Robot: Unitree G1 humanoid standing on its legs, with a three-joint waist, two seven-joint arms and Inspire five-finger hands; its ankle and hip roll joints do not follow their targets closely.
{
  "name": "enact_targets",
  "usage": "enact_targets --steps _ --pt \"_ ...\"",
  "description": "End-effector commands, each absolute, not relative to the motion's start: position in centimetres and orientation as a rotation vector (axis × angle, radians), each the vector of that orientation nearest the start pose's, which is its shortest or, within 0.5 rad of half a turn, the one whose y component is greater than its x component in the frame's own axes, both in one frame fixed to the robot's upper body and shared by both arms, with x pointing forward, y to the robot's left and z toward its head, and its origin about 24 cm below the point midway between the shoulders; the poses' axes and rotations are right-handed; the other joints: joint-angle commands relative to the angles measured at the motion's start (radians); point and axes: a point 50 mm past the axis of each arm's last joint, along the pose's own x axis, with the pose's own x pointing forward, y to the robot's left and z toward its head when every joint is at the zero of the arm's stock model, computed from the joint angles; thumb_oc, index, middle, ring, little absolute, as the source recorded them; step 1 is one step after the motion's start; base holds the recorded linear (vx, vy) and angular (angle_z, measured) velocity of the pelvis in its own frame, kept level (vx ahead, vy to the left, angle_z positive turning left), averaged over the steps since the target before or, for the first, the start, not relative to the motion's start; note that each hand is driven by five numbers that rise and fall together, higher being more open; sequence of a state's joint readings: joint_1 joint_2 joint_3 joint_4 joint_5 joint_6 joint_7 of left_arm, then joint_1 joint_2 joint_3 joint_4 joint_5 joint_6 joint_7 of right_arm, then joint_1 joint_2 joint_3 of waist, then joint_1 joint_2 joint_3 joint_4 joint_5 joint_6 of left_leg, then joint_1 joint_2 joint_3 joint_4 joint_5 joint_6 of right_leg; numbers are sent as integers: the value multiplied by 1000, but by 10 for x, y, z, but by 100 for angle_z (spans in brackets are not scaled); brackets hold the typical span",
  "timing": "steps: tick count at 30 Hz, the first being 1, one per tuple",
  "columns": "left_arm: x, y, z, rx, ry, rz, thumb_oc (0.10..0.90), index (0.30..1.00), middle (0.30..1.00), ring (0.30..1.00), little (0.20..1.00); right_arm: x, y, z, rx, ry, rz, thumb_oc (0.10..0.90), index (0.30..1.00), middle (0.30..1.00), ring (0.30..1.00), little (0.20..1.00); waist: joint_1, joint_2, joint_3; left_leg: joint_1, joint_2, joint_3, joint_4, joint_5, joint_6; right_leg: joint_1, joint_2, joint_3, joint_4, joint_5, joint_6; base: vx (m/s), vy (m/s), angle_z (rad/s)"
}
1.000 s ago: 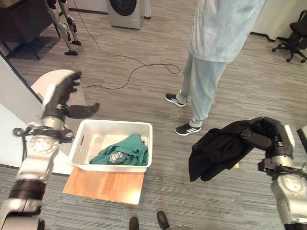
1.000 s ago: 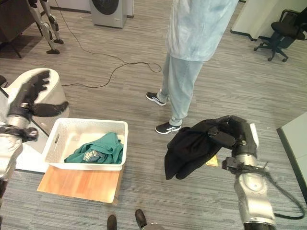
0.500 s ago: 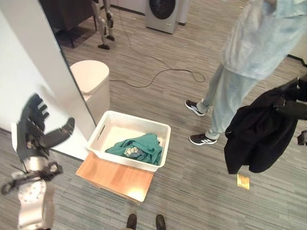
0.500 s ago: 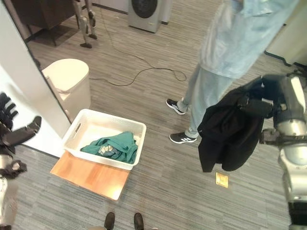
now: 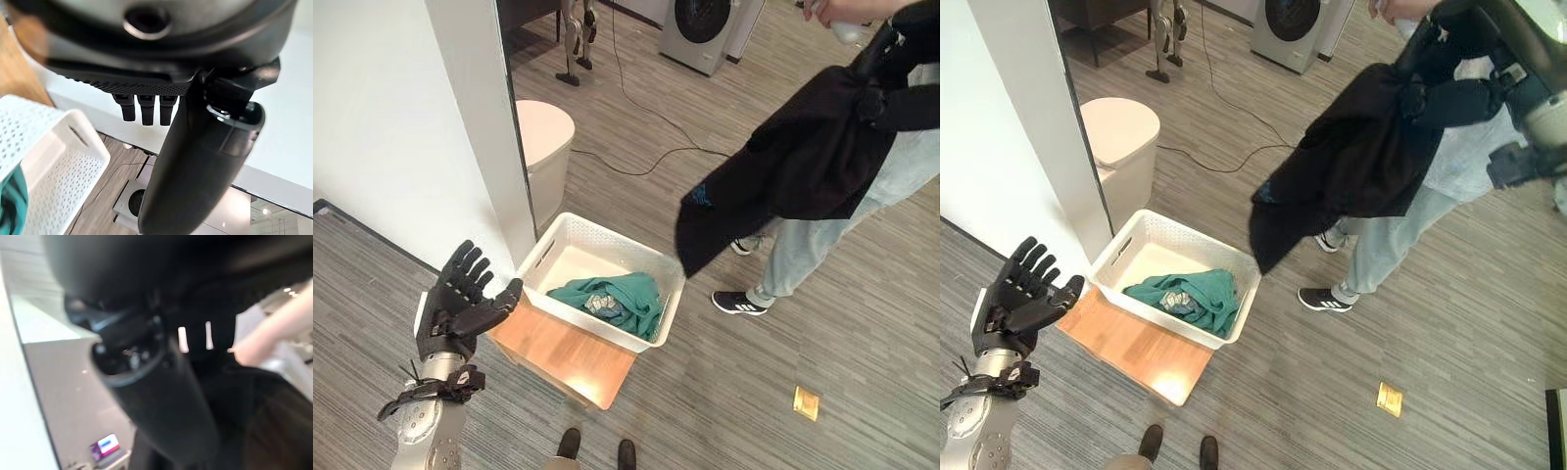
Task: Pick up bed clothes into laundry basket.
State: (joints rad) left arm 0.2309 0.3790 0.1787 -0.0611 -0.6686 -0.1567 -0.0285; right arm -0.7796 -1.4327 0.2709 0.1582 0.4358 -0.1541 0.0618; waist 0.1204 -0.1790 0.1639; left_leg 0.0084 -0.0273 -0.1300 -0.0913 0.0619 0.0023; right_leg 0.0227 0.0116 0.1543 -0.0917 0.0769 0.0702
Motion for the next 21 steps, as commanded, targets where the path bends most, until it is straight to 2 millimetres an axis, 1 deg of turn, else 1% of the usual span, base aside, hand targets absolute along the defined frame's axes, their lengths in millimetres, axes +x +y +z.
enact_targets --steps 1,2,3,4,6,7,9,10,12,13,14,15,17,18,19,20,21 --pt "206 260 106 -170 -327 58 800 900 900 900 900 252 -308 419 -1030 -776 -262 400 300 300 300 300 9 -2 -129 -16 17 15 4 -84 -53 -18 -37 -19 8 -97 71 0 0 0" --pt "208 261 105 -114 -315 67 800 900 900 900 900 254 -300 421 -1074 -786 -249 400 300 300 300 300 12 -4 -127 -19 17 12 4 -83 -52 -18 -37 -21 8 -97 70 -13 -5 6" --pt "211 261 98 -84 -282 71 800 900 900 900 900 256 -294 423 -1125 -782 -243 400 300 300 300 300 18 -15 -125 -23 17 10 4 -81 -54 -20 -38 -25 8 -97 70 -13 -5 8" --pt "211 261 98 -87 -282 72 800 900 900 900 900 256 -293 424 -1128 -783 -242 400 300 300 300 300 17 -13 -125 -23 17 10 4 -81 -54 -20 -38 -25 8 -97 70 -14 -6 9" --pt "214 259 82 -188 -236 101 800 900 900 900 900 260 -283 426 -1151 -788 -211 400 300 300 300 300 22 -24 -122 -27 16 6 4 -79 -55 -23 -38 -28 7 -95 71 -15 -4 9" --pt "215 260 77 -202 -220 125 800 900 900 900 900 262 -276 428 -1179 -786 -193 400 300 300 300 300 23 -23 -121 -29 15 5 4 -78 -55 -25 -38 -31 7 -95 71 -11 -10 7" --pt "215 259 74 -246 -219 143 800 900 900 900 900 264 -264 431 -1233 -806 -175 400 300 300 300 300 32 -36 -117 -33 16 0 4 -77 -54 -25 -37 -34 7 -94 70 -5 -7 2" --pt "215 259 74 -249 -219 144 800 900 900 900 900 264 -263 432 -1236 -807 -174 400 300 300 300 300 31 -34 -117 -33 16 0 4 -77 -54 -25 -37 -34 7 -95 70 0 0 0" --pt "215 258 73 -256 -214 145 800 900 900 900 900 265 -255 435 -1282 -821 -166 400 300 300 300 300 37 -42 -116 -34 16 -2 4 -77 -54 -24 -36 -36 7 -95 69 -2 -1 2" --pt "215 258 72 -258 -214 146 800 900 900 900 900 265 -254 436 -1284 -821 -165 400 300 300 300 300 37 -40 -115 -33 15 -2 4 -77 -54 -24 -37 -35 7 -96 69 0 0 0" --pt "215 260 72 -225 -206 148 800 900 900 900 900 264 -248 445 -1317 -845 -182 400 300 300 300 300 44 -49 -114 -36 15 -4 4 -76 -55 -24 -37 -37 7 -95 69 0 0 0" --pt "215 264 73 -188 -196 143 800 900 900 900 900 261 -245 454 -1346 -861 -206 400 300 300 300 300 51 -71 -118 -37 15 -8 4 -75 -56 -22 -36 -41 6 -96 70 0 0 0" --pt "213 268 74 -172 -196 153 800 900 900 900 900 255 -238 471 -1381 -897 -234 400 300 300 300 300 48 -82 -126 -37 15 -8 4 -76 -58 -23 -34 -42 6 -96 71 4 3 2" --pt "214 266 73 -184 -198 156 800 900 900 900 900 255 -234 475 -1392 -903 -230 400 300 300 300 300 46 -71 -125 -38 14 -8 4 -75 -58 -24 -35 -41 6 -96 71 9 6 7" --pt "213 268 74 -171 -198 159 800 900 900 900 900 252 -230 486 -1387 -931 -247 400 300 300 300 300 44 -80 -130 -37 15 -8 4 -76 -60 -23 -33 -41 5 -96 71 8 2 5" --pt "213 266 73 -182 -200 159 800 900 900 900 900 252 -227 489 -1396 -936 -245 400 300 300 300 300 44 -70 -129 -38 15 -8 4 -76 -60 -24 -34 -41 5 -96 71 0 0 0" --pt "213 268 73 -177 -197 161 800 900 900 900 900 249 -226 494 -1392 -948 -259 400 300 300 300 300 43 -76 -131 -37 16 -9 4 -76 -61 -23 -33 -41 5 -96 72 0 0 0"
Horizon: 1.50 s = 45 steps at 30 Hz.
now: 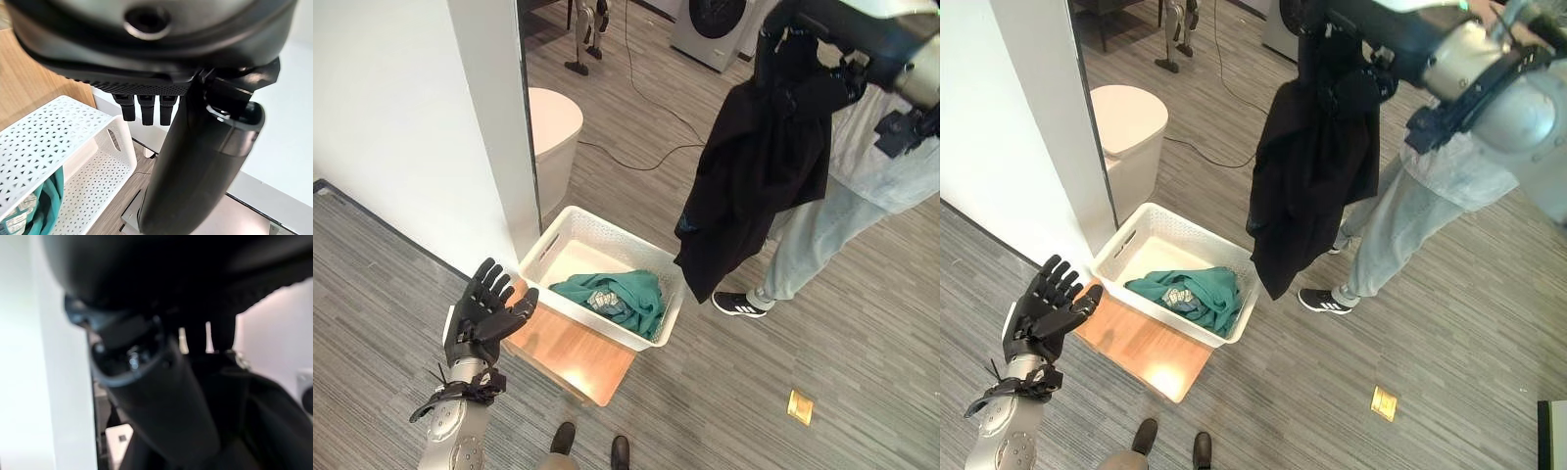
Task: Pick up bed clothes into laundry basket.
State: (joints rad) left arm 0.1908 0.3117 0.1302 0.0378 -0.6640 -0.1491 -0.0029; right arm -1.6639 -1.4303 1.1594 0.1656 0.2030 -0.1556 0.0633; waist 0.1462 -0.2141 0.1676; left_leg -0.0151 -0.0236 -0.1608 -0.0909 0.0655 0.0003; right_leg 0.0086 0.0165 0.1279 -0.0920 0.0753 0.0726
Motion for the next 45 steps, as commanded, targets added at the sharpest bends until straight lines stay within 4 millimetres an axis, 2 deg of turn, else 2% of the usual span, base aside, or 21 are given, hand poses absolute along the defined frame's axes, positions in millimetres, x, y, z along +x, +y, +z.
enact_targets --steps 1,5,7,10,17,19,22,28,34,39,44,45 --pt "213 267 73 -184 -200 162 800 900 900 900 900 246 -221 503 -1393 -972 -271 400 300 300 300 300 16 -37 -137 -14 12 21 4 -79 -59 -9 -38 -16 5 -95 70 0 0 0" --pt "212 271 72 -173 -192 171 800 900 900 900 900 235 -213 523 -1375 -1025 -296 400 300 300 300 300 10 -45 -145 -14 12 21 4 -80 -62 -10 -35 -12 5 -93 72 2 1 1" --pt "212 271 71 -183 -192 176 800 900 900 900 900 231 -209 530 -1387 -1038 -305 400 300 300 300 300 8 -40 -146 -14 12 20 4 -80 -63 -12 -34 -11 5 -92 73 0 0 0" --pt "213 271 70 -187 -190 176 800 900 900 900 900 229 -207 533 -1388 -1044 -308 400 300 300 300 300 5 -39 -147 -13 12 21 4 -81 -64 -12 -34 -9 5 -91 73 0 0 0" --pt "215 270 70 -188 -194 184 800 900 900 900 900 235 -206 526 -1395 -1024 -275 400 300 300 300 300 3 -31 -143 -8 11 23 4 -83 -62 -12 -35 -5 6 -89 73 0 0 0" --pt "215 270 70 -185 -192 183 800 900 900 900 900 239 -209 520 -1396 -1009 -269 400 300 300 300 300 5 -30 -141 -8 11 23 4 -84 -61 -12 -36 -6 6 -88 72 0 0 0" --pt "217 269 68 -180 -180 179 800 900 900 900 900 242 -201 509 -1457 -1006 -222 400 300 300 300 300 7 -26 -134 -10 11 23 4 -83 -61 -14 -37 -10 6 -90 70 0 0 0" --pt "219 268 68 -170 -177 178 800 900 900 900 900 248 -194 501 -1471 -1005 -187 400 300 300 300 300 14 -37 -120 -20 10 16 4 -79 -60 -23 -37 -17 7 -88 70 -1 -2 1" --pt "219 269 65 -167 -167 194 800 900 900 900 900 241 -178 497 -1498 -1063 -130 400 300 300 300 300 18 -45 -115 -25 8 14 4 -80 -60 -26 -37 -21 7 -88 69 4 -6 5" --pt "219 271 63 -160 -159 209 800 900 900 900 900 231 -177 504 -1475 -1100 -128 400 300 300 300 300 8 -57 -118 -25 10 16 4 -81 -62 -25 -37 -24 7 -90 71 0 0 0" --pt "221 268 61 -163 -148 205 800 900 900 900 900 233 -175 493 -1492 -1073 -63 400 300 300 300 300 6 -54 -114 -26 10 21 4 -83 -61 -27 -38 -24 8 -89 71 0 0 0" --pt "222 267 61 -166 -151 201 800 900 900 900 900 238 -173 484 -1503 -1051 -25 400 300 300 300 300 9 -48 -108 -27 11 22 4 -82 -61 -30 -39 -25 9 -89 71 0 0 0"
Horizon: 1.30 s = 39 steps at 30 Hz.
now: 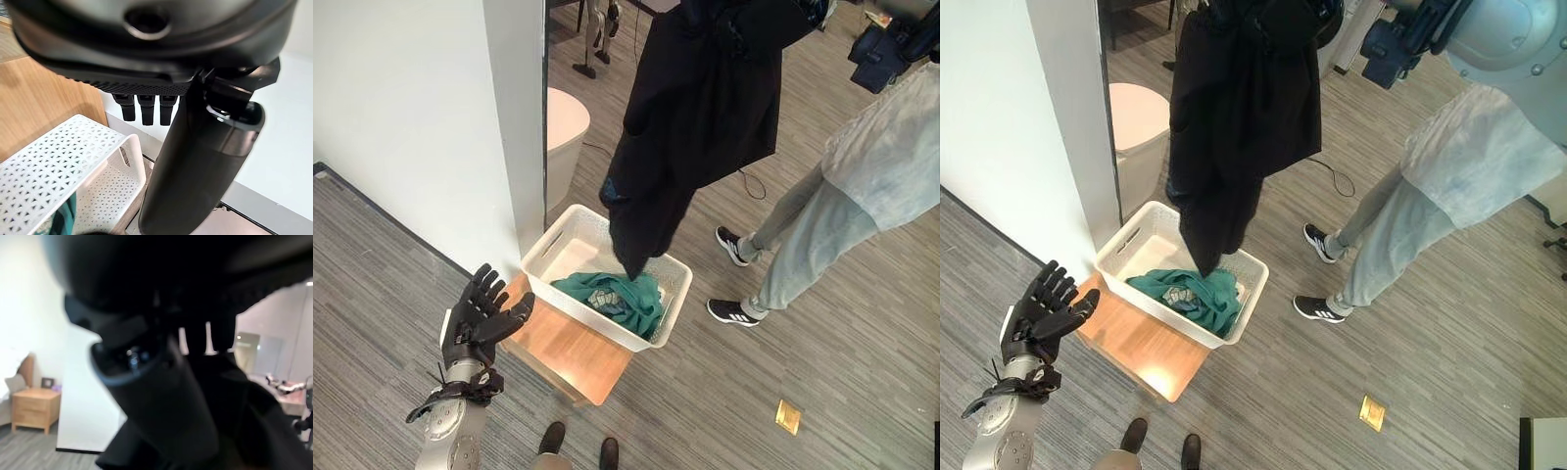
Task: Pick up bed clothes into laundry basket.
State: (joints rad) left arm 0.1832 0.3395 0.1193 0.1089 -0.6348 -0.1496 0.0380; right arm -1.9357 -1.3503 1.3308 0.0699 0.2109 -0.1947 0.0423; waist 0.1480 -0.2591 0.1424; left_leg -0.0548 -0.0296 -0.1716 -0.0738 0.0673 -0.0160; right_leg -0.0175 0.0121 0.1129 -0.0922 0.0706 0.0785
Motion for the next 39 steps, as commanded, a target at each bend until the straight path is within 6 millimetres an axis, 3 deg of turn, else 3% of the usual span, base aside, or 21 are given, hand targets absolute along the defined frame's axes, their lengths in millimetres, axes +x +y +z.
enact_targets --steps 1,11,12,19,22,27,34,35,39 --pt "222 267 62 -163 -154 203 800 900 900 900 900 238 -174 483 -1498 -1051 -22 400 300 300 300 300 8 -4 -82 12 16 34 -13 -83 -45 -4 -35 -10 9 -83 65 0 0 0" --pt "224 261 62 -172 -159 204 800 900 900 900 900 278 -180 427 -1408 -890 113 400 300 300 300 300 41 13 -46 -2 10 22 -13 -74 -40 -9 -44 -26 11 -85 62 -7 2 1" --pt "224 261 62 -167 -160 204 800 900 900 900 900 286 -183 415 -1390 -846 132 400 300 300 300 300 48 16 -39 -5 9 18 -13 -72 -40 -11 -46 -31 11 -85 61 -22 12 8" --pt "221 262 64 -157 -161 211 800 900 900 900 900 314 -197 387 -1333 -709 112 400 300 300 300 300 78 16 -18 -17 5 10 -13 -67 -38 -16 -48 -41 10 -83 59 -21 1 9" --pt "219 262 66 -149 -166 209 800 900 900 900 900 333 -208 366 -1288 -617 82 400 300 300 300 300 97 23 -2 -30 2 -2 -13 -61 -37 -21 -51 -49 7 -84 57 -18 -5 7" --pt "216 265 67 -147 -171 220 800 900 900 900 900 348 -208 351 -1280 -564 60 400 300 300 300 300 117 35 7 -43 -3 -11 -13 -58 -36 -29 -52 -55 6 -82 55 -3 2 13" --pt "219 267 66 -154 -171 239 800 900 900 900 900 364 -173 334 -1256 -572 148 400 300 300 300 300 145 58 7 -62 -14 -36 -13 -49 -36 -37 -57 -69 5 -86 52 9 7 8" --pt "221 265 66 -162 -171 236 800 900 900 900 900 366 -159 326 -1239 -585 196 400 300 300 300 300 147 65 6 -66 -17 -42 -13 -48 -35 -38 -59 -70 5 -86 51 8 9 17" --pt "225 264 67 -163 -177 229 800 900 900 900 900 371 -148 313 -1231 -570 229 400 300 300 300 300 154 74 8 -69 -23 -51 -13 -46 -31 -39 -61 -74 5 -87 50 -2 10 10"
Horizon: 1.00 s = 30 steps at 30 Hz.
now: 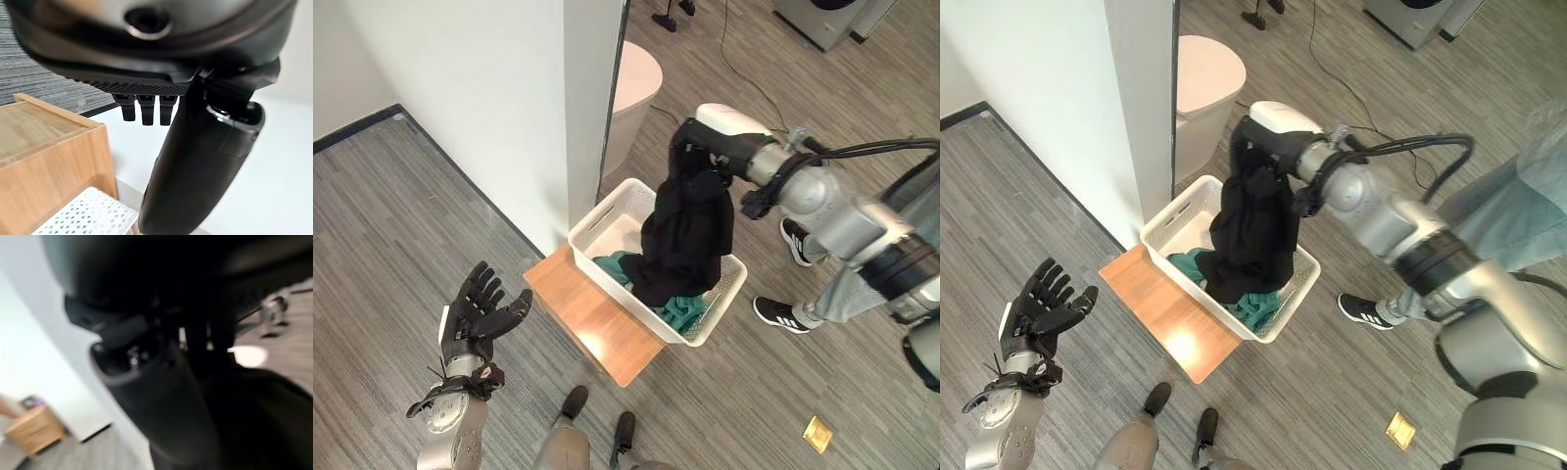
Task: Pick up bed clothes into laundry basket.
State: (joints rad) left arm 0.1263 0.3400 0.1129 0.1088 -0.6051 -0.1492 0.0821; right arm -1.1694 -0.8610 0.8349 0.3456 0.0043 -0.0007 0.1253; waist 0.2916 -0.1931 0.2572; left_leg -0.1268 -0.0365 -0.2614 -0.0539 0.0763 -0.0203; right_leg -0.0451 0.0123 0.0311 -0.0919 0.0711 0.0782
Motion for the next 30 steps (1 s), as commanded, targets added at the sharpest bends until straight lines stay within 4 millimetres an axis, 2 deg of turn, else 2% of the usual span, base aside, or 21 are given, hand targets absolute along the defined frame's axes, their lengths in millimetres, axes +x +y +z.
enact_targets --steps 1,5,12,13,16,20,22,25,27,30 --pt "225 263 68 -163 -177 229 800 900 900 900 900 373 -147 309 -1237 -558 229 400 300 300 300 300 12 10 -107 3 -17 36 -33 -55 -26 -12 -63 6 5 -88 50 -11 8 6" --pt "225 263 68 -166 -178 230 800 900 900 900 900 379 -152 291 -1250 -493 229 400 300 300 300 300 15 19 -103 0 -21 27 -33 -55 -23 -13 -66 1 5 -88 50 -11 9 6" --pt "226 263 69 -156 -185 231 800 900 900 900 900 386 -165 272 -1265 -393 213 400 300 300 300 300 9 32 -94 -9 -23 25 -33 -51 -24 -19 -70 -4 5 -87 49 -8 7 6" --pt "226 262 69 -155 -184 228 800 900 900 900 900 386 -165 274 -1270 -392 213 800 900 900 900 900 6 33 -94 -9 -23 25 -33 -51 -24 -20 -71 -5 5 -88 49 -1 6 -3" --pt "228 262 71 -153 -189 222 800 900 900 900 900 386 -168 277 -1269 -383 216 800 900 900 900 900 -1 32 -93 -9 -22 28 -33 -51 -26 -21 -71 -4 5 -87 50 0 0 0" --pt "231 261 73 -152 -202 217 800 900 900 900 900 380 -172 294 -1277 -421 206 800 900 900 900 900 -12 33 -94 -7 -21 34 -33 -51 -27 -22 -69 2 5 -85 52 0 0 0" --pt "234 260 77 -151 -219 210 800 900 900 900 900 366 -168 314 -1252 -516 225 800 900 900 900 900 -21 32 -94 -7 -18 35 -33 -50 -28 -25 -67 9 5 -85 52 0 0 0" --pt "234 264 78 -154 -228 233 800 900 900 900 900 327 -164 351 -1180 -726 265 800 900 900 900 900 -44 25 -103 -7 -12 40 -33 -51 -30 -28 -63 17 5 -86 54 8 -3 -1" --pt "232 266 77 -157 -229 253 800 900 900 900 900 302 -174 372 -1144 -835 230 800 900 900 900 900 -59 20 -110 -8 -9 46 -33 -54 -31 -30 -62 16 5 -88 56 0 0 0" --pt "228 267 73 -160 -215 269 800 900 900 900 900 270 -207 401 -1105 -941 82 800 900 900 900 900 -85 11 -124 -4 -3 52 -33 -59 -33 -30 -61 14 5 -91 61 12 -2 -3"
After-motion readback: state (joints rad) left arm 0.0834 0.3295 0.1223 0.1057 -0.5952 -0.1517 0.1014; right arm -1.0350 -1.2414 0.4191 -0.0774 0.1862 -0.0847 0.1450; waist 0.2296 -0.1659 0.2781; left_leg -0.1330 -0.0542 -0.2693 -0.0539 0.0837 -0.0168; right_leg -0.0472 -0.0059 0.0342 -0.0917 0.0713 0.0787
